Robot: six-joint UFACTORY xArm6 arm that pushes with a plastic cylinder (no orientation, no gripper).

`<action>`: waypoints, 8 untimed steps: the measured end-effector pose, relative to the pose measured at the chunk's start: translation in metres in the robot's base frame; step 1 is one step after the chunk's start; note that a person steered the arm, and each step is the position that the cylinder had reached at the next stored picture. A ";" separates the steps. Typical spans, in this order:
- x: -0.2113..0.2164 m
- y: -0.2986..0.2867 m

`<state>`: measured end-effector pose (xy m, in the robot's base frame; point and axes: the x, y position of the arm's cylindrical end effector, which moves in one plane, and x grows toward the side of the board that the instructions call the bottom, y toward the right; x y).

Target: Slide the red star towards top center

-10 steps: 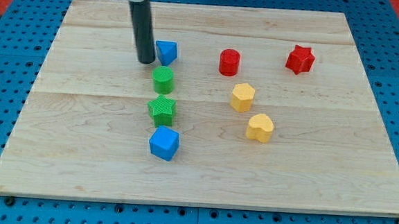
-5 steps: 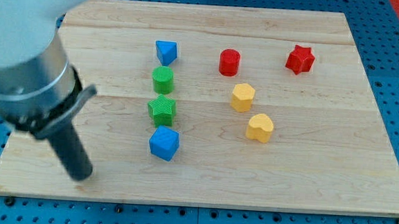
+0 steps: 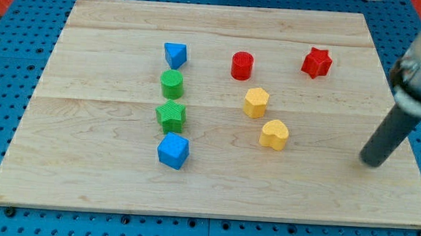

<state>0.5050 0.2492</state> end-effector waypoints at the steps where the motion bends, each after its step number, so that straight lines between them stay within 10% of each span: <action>1: -0.047 0.037; 5: -0.205 -0.083; 8: -0.202 -0.142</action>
